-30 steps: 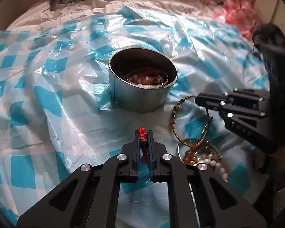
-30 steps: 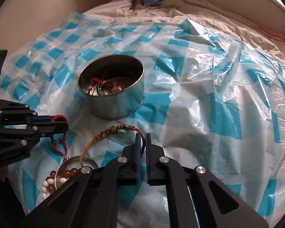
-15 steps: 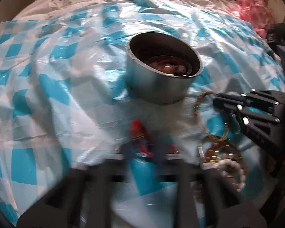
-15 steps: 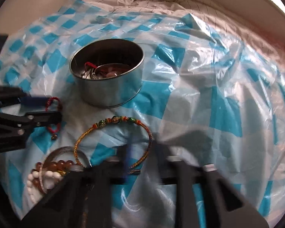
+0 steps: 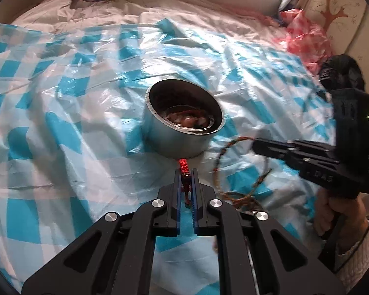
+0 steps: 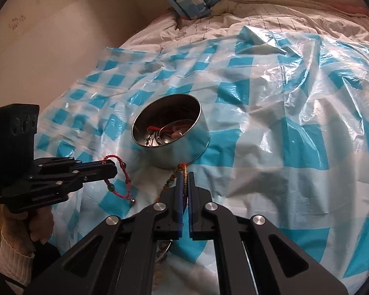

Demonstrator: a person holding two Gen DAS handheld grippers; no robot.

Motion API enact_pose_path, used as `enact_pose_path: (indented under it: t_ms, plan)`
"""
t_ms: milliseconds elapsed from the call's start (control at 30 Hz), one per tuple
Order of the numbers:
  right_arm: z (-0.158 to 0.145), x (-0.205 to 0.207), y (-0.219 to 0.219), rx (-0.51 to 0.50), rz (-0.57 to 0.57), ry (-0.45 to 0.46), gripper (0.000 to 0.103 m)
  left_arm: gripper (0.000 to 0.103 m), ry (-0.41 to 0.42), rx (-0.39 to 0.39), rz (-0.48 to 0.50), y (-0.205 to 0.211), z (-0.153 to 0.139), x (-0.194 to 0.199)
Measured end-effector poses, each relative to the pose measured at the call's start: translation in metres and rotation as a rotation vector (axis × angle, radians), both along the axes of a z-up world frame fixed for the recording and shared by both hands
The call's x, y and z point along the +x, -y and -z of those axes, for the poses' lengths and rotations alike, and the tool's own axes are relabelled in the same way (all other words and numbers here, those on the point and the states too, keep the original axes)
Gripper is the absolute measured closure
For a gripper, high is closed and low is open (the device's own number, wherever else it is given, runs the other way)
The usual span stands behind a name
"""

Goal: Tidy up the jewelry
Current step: 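Grasp the red bead bracelet with left tool while right tool grasps the braided gold bracelet, then carry the red bracelet to the tin with left tool while right tool carries the gold bracelet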

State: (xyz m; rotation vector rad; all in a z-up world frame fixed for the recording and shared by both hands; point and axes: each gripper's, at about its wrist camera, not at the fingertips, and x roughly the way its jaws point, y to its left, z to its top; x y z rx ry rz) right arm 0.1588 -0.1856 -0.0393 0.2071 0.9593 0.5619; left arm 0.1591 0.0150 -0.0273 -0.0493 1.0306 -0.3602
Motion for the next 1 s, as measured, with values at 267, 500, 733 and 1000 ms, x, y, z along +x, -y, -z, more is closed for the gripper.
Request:
enact_pose_path:
  t_ms: [267, 500, 733, 1000]
  plan:
    - [0.017, 0.006, -0.002, -0.181, 0.066, -0.03, 0.073, 0.082, -0.054, 0.155, -0.085, -0.002, 0.023, 0.011]
    - [0.029, 0.0, -0.039, -0.491, -0.007, 0.079, 0.056, 0.064, -0.039, 0.265, -0.085, 0.008, 0.034, 0.014]
    - [0.013, 0.003, -0.007, -0.096, -0.006, -0.027, 0.099, 0.096, 0.055, 0.164, -0.024, 0.017, 0.0, -0.001]
    - [-0.028, -0.01, 0.0, 0.133, -0.029, 0.159, 0.099, 0.096, 0.122, 0.079, -0.043, 0.009, -0.022, 0.001]
